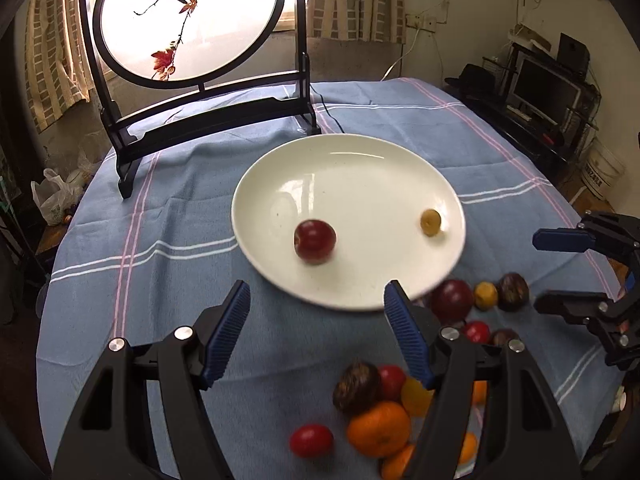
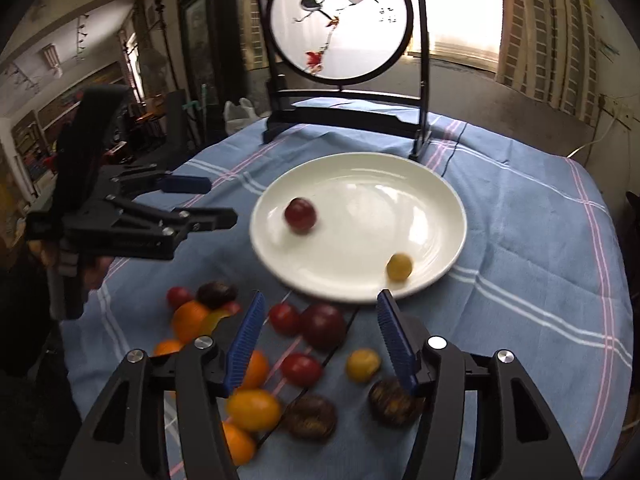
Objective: Organize fruits
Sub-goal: 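Place an orange on the plate with left tool while right tool places another orange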
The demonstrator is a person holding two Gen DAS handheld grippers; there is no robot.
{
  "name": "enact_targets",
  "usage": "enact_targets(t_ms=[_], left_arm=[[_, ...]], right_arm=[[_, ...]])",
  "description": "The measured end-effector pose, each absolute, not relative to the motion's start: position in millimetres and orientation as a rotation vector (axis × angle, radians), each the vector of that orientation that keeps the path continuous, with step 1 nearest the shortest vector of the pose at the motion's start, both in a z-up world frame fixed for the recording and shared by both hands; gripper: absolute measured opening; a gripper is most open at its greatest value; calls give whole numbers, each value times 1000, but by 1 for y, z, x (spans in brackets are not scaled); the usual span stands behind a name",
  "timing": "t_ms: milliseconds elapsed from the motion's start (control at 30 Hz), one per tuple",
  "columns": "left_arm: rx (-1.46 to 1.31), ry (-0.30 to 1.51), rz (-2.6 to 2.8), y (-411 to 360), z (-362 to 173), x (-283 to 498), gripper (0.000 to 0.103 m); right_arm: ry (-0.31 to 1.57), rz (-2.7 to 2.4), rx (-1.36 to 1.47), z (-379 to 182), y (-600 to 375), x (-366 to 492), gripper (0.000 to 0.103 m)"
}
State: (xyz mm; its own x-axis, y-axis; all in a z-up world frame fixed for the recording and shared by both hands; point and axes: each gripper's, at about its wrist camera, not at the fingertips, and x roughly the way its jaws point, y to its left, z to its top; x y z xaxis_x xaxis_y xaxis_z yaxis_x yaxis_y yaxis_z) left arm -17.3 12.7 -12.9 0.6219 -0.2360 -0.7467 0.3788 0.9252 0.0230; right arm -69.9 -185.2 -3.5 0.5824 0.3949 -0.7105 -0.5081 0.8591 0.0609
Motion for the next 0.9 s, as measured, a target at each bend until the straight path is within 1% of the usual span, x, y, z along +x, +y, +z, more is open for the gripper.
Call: enact_targets(t_ms=[133, 233, 367, 467, 567, 800, 833, 867, 900], left_arm=[[196, 845, -415, 25, -25, -68, 69], [229, 875, -469, 27, -42, -102, 69], [270, 920, -539, 23, -66, -135, 69], [295, 938, -569, 17, -79, -144, 69], [292, 954, -581, 12, -86, -140, 69], [251, 946, -622, 5, -87, -119, 68], [240, 940, -640, 5, -87, -118, 65], [231, 934, -662, 4, -85, -117, 57], [228, 932, -679, 3, -85, -116, 55]], right_arm=[[843, 615, -153, -21, -184, -129, 61], [898, 633, -179, -42, -176, -152, 61], [958, 620, -197, -63, -167, -152, 61], [980, 623, -204, -73, -160, -148, 61], [997, 614, -240, -79, -152, -145, 37], [985, 605, -226, -73, -164, -152, 36], [983, 599, -220, -73, -166, -153, 36], [981, 595, -217, -72, -168, -153, 36], [980, 594, -214, -72, -170, -153, 36]])
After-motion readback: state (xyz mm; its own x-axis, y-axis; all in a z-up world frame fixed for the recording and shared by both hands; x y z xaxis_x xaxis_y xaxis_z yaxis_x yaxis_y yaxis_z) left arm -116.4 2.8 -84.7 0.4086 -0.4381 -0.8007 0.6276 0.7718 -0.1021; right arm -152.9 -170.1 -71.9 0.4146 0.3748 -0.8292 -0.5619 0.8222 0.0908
